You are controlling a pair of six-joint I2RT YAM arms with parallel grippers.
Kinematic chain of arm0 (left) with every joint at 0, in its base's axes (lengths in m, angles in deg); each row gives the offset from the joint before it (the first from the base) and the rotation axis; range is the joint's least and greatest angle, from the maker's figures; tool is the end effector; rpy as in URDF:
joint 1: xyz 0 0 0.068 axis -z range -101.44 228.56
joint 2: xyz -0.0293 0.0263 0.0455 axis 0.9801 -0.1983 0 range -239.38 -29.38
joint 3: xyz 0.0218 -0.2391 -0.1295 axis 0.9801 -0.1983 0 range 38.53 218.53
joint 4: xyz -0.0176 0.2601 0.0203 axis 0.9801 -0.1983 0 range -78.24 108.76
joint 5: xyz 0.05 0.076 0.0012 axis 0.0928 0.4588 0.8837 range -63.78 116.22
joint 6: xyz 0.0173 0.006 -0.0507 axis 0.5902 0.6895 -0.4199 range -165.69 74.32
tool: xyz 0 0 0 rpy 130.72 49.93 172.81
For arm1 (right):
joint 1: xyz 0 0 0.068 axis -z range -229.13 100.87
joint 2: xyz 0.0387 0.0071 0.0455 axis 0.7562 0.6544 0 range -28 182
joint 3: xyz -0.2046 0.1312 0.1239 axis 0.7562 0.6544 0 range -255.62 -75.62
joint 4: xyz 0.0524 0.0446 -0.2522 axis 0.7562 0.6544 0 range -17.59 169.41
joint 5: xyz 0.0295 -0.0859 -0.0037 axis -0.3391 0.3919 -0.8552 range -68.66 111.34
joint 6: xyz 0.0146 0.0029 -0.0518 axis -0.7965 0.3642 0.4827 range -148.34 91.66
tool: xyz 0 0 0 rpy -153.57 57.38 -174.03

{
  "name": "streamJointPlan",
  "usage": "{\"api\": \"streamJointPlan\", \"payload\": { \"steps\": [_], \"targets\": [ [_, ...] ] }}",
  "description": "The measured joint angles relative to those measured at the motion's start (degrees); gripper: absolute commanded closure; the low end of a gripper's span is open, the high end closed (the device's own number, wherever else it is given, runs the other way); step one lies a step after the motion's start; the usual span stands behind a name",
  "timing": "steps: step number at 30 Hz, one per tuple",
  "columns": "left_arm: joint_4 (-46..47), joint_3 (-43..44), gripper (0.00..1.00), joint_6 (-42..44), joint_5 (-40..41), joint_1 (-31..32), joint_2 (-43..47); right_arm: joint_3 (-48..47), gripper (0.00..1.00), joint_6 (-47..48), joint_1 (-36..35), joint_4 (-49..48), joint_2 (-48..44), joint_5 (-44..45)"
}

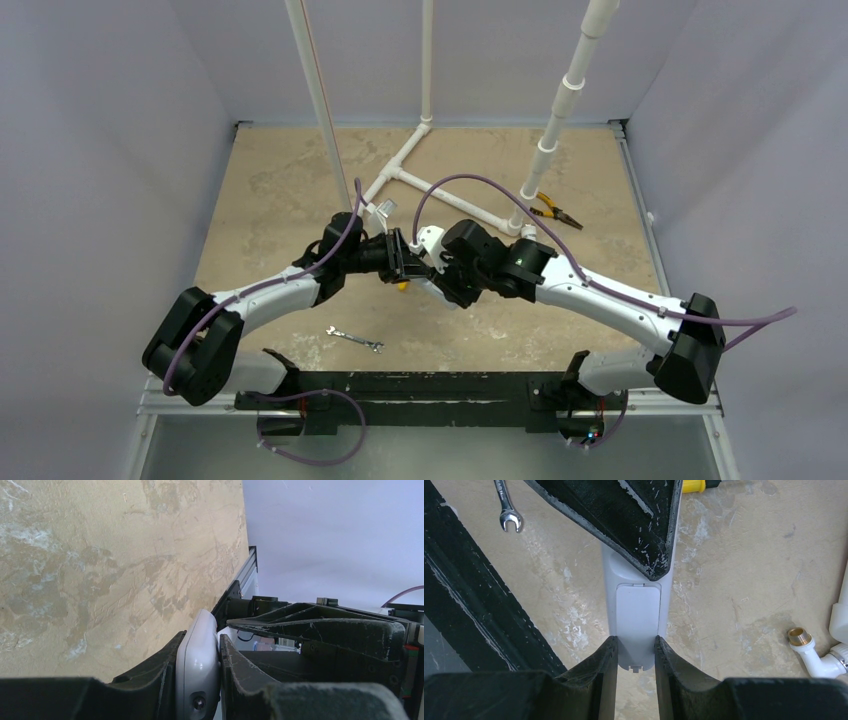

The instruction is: Load the batteries into the remote control

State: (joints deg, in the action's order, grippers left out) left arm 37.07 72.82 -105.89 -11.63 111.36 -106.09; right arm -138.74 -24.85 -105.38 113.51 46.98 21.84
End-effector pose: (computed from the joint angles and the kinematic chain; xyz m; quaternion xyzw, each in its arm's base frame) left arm 0.2184 -0.1668 0.2078 -0.0167 0.8130 -0.5605 0.1567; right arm 0.1501 0.2239 0.2893 -0.4710 0.8230 0.1374 0.2863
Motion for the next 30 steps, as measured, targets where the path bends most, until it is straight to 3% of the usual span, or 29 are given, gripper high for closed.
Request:
{"api": "streamJointPlan", "payload": {
  "steps": [30],
  "targets": [
    [0.4,0.0,1.0,-0.1,-0.3,0.0,0.0,-0.6,0.74,0.2,0.0,-0.2,0.8,-1.0]
  ]
}}
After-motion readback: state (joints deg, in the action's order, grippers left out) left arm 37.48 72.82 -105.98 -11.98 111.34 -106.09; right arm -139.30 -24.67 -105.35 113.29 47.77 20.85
